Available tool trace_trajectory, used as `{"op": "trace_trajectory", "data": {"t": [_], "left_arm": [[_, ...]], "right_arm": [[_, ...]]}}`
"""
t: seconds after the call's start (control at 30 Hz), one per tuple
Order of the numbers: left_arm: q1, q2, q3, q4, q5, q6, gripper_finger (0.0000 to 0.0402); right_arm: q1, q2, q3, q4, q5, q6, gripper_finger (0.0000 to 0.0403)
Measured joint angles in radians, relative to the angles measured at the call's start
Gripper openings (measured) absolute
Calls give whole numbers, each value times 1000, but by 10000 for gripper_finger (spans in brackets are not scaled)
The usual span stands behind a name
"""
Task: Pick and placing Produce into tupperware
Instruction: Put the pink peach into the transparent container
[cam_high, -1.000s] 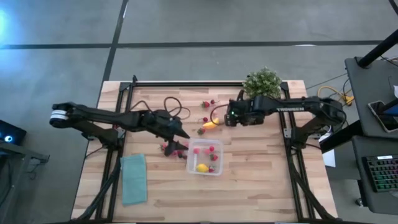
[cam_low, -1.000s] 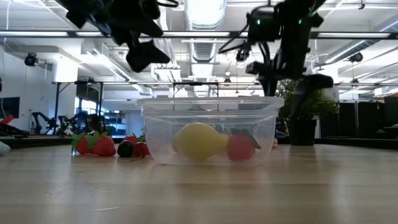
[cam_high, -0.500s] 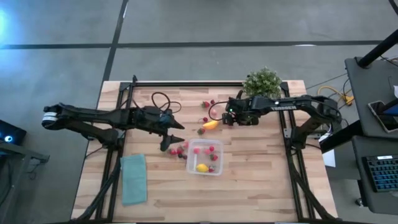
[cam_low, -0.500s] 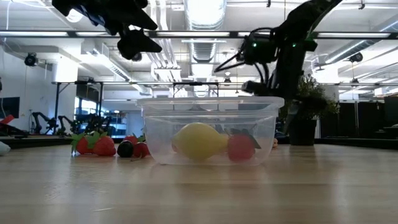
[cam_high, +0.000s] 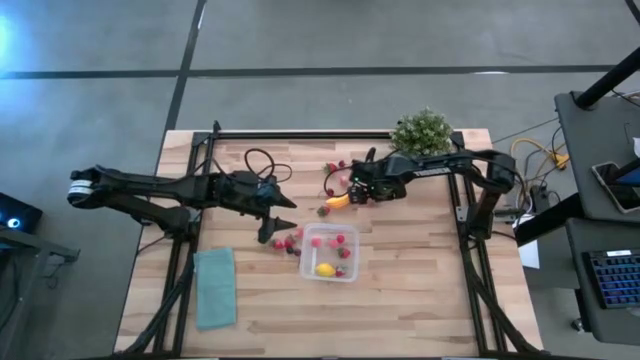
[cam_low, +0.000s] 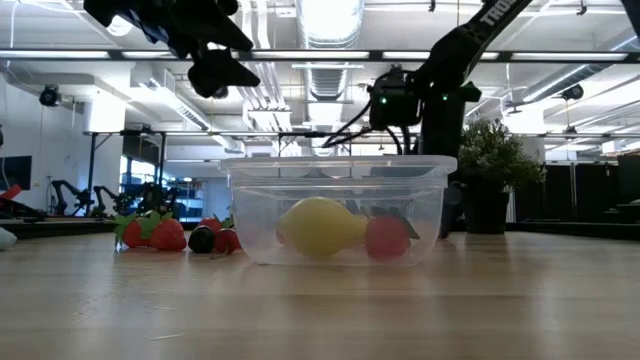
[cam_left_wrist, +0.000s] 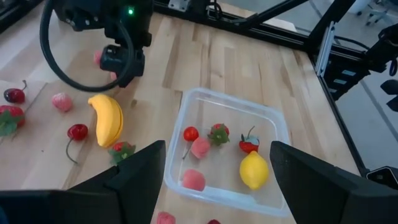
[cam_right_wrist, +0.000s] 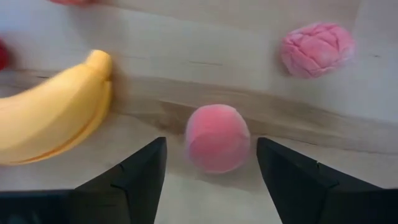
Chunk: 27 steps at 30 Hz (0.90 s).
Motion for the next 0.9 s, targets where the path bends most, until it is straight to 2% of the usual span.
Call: {"op": "trace_trajectory", "data": {"t": [0.57,0.7,0.9], "left_arm": [[0,0,-1,0,-1,3,274],[0,0,-1,0,-2,4,274],[0,0,-2,-9,-6,30,274]], "right_arm": [[0,10,14,-5,68,-37,130],[0,10,15,-6,61,-37,120],[37,-30,63,-19,32,-53,126]]}}
